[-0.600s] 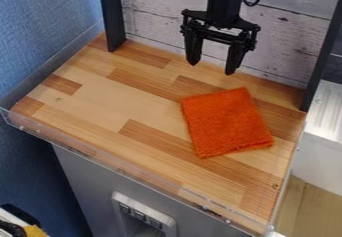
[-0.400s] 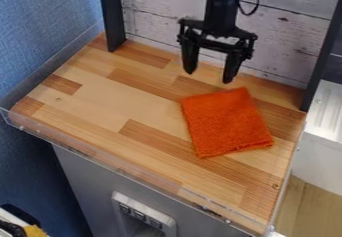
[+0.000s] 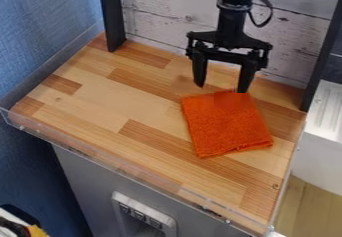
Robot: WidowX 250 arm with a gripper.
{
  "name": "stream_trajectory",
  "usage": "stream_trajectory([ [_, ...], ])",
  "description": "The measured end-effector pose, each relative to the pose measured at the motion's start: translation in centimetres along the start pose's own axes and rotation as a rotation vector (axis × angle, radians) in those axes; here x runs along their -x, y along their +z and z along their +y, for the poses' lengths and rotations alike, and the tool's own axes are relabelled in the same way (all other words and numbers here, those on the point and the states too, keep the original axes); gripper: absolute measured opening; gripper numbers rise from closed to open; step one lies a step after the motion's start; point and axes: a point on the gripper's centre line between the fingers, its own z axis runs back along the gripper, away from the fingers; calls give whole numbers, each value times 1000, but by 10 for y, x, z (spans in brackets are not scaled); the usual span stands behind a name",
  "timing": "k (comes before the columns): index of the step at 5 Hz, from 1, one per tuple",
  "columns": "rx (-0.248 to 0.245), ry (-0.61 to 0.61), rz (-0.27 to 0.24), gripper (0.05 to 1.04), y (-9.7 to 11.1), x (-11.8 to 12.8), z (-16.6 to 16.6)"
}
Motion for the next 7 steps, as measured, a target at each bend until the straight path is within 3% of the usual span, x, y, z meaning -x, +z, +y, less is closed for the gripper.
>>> stream_trajectory([
  [2, 21, 188, -63, 999, 10, 7, -18],
  [4, 27, 305, -72, 955, 9, 14, -35],
  [6, 22, 382, -57, 376, 0, 25, -39],
  [7, 13, 396, -44, 161, -9, 33, -40],
])
